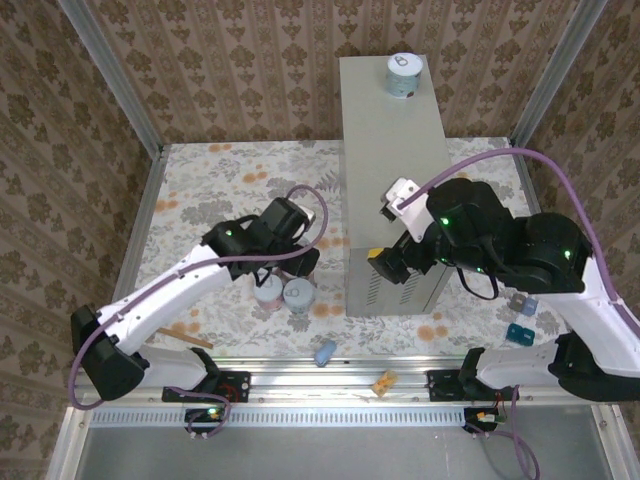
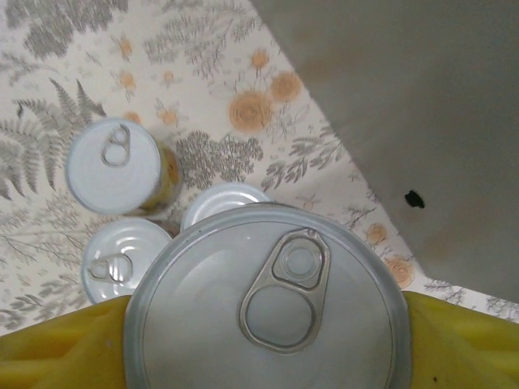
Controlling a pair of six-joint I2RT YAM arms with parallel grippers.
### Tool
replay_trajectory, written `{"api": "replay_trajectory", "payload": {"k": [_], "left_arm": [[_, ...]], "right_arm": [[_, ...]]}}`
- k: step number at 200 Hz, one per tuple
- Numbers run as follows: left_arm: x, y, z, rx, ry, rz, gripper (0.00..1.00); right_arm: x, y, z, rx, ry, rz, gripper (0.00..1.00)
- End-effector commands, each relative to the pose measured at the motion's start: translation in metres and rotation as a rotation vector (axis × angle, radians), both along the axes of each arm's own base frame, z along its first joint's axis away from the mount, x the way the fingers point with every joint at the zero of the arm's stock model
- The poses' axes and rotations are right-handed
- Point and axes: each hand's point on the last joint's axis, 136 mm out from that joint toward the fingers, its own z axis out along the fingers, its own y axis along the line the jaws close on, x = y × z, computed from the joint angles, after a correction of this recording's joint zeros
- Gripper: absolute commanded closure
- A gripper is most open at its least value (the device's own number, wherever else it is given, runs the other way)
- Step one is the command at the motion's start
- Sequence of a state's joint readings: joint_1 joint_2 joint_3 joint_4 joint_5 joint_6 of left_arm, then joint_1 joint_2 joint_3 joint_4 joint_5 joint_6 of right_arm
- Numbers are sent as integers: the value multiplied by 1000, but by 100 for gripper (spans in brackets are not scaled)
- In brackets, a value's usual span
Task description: Place and organize the canned foods onto the counter
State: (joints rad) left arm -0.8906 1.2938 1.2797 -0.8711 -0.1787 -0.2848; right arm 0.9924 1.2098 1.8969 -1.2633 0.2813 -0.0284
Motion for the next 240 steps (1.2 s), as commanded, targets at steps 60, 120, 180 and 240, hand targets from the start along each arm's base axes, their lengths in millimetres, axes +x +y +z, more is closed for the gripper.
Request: {"api": "replay_trajectory", "payload": {"k": [60, 120, 180, 240], "left_arm": [[-16, -2, 151, -136, -169, -213, 29], [-30, -28, 222, -245, -244, -359, 30], [-36, -72, 226, -206, -236, -479, 31], [-42, -104, 227, -234, -233, -546, 31]], "right_arm": [[1, -46, 16, 51, -103, -144, 0], [-6, -63, 4, 71, -114, -174, 0], [-13, -74, -6, 87, -110, -186, 0], [-19, -89, -11, 82, -115, -204, 0]]}}
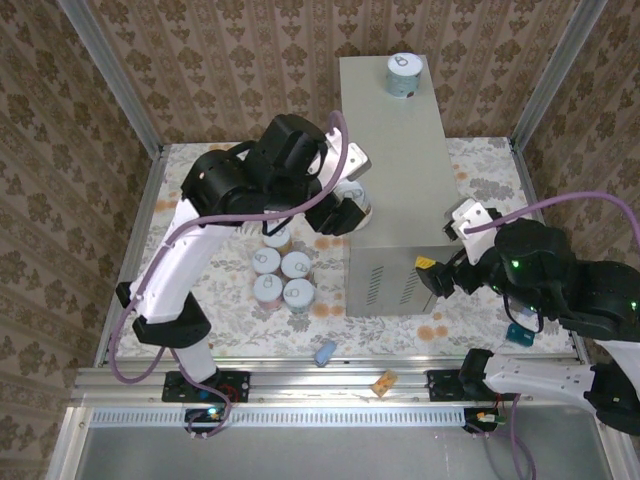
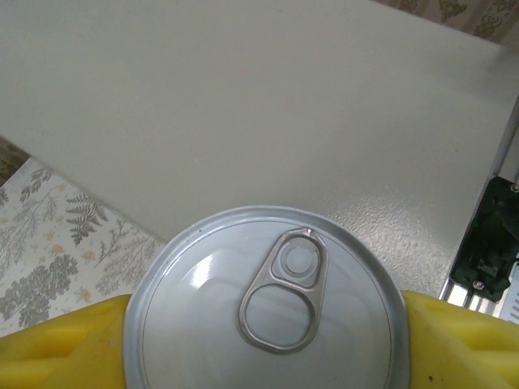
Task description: Place and organize the canned foods onto the counter
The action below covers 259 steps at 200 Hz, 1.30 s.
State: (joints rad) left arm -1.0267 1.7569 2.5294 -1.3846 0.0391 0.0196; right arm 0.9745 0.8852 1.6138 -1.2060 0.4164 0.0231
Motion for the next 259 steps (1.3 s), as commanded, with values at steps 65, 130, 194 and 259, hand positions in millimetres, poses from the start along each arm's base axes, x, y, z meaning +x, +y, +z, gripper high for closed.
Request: {"api": "replay_trajectory", "payload": {"k": [65, 130, 194, 259], "left_arm": [[-4, -37, 10, -70, -23, -77, 29], [3, -58, -5, -48, -20, -85, 24], [3, -64, 2, -84, -31, -96, 16], [-2, -56, 3, -127, -8, -97, 2]], "right_arm": [[-5, -26, 4, 10, -34, -65, 0], [-6, -31, 3, 12, -49, -68, 0], [-6, -33, 4, 9, -60, -74, 0], [-7, -34, 5, 37, -58, -84, 0]]}}
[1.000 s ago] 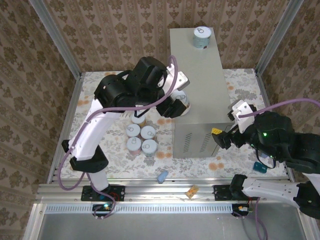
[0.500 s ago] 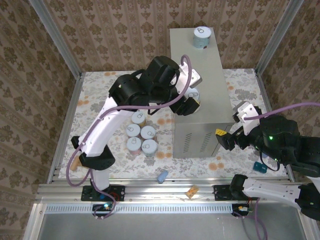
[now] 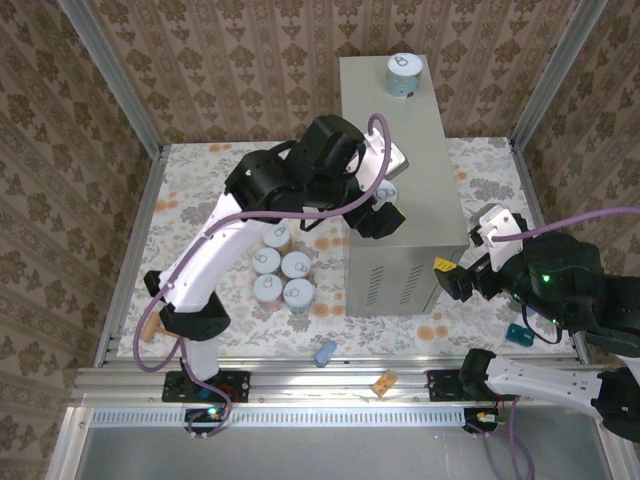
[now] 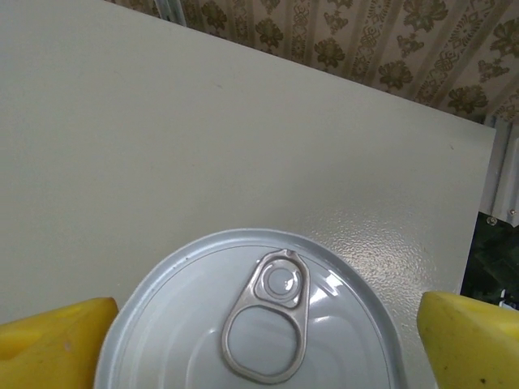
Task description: Place and organize the canned foods onto the counter
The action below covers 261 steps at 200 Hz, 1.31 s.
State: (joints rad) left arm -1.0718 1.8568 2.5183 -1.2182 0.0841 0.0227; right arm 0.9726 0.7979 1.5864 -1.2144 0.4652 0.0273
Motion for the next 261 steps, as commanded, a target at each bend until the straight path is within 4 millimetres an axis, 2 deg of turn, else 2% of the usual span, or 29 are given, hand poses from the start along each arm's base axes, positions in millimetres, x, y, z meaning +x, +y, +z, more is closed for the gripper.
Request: {"api": "replay_trajectory", "payload": {"k": [1, 88, 121, 158, 207, 233, 261], "left_arm": [[-7, 7, 15, -68, 0, -12, 2], [3, 25, 12, -258, 21, 24, 2], [7, 22, 12, -307, 43, 7, 5], [15, 14, 7, -310, 58, -6, 13], [37, 13, 6, -304, 33, 30, 28], [54, 14, 8, -288, -13, 67, 31], [83, 16, 8, -277, -55, 121, 32]], "right_arm": [[2, -7, 0, 7, -11, -39, 0], [9, 3, 5, 23, -30, -36, 0], [10, 4, 6, 22, -33, -35, 0], [11, 6, 3, 21, -31, -36, 0], [13, 5, 0, 19, -38, -45, 0], [15, 5, 0, 17, -49, -55, 0], [21, 4, -1, 2, -59, -85, 0]]}}
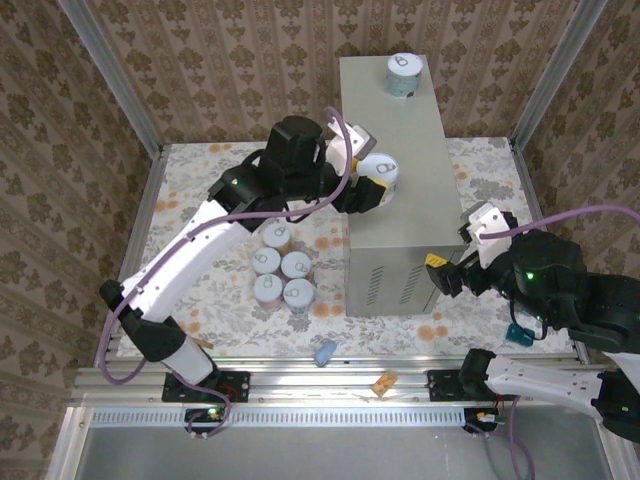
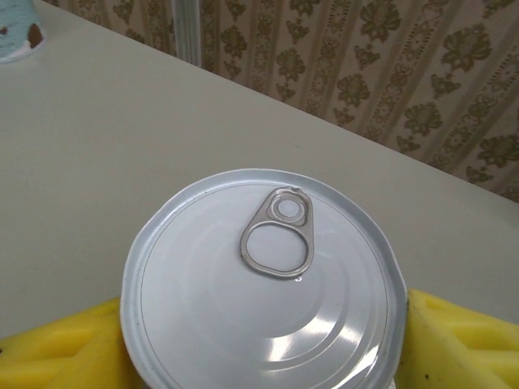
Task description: Place and organize the canned foods onto the counter
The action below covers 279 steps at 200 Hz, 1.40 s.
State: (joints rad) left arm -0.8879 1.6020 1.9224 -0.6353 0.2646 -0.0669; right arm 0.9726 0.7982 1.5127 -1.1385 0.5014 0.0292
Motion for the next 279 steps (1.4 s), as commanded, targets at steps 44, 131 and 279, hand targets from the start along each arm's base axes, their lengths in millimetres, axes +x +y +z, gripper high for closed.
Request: {"api": "replay_trajectory", "payload": {"k": [44, 131, 279], "left_arm": [[72, 4, 11, -9, -86, 120, 32], [163, 1, 2, -10, -130, 207, 31], [242, -13, -26, -105, -170, 225, 28]], "right_arm": [[10, -5, 10, 32, -65, -62, 0], [10, -6, 9, 61, -73, -76, 0], [6, -10, 1, 100, -47, -88, 0]]}}
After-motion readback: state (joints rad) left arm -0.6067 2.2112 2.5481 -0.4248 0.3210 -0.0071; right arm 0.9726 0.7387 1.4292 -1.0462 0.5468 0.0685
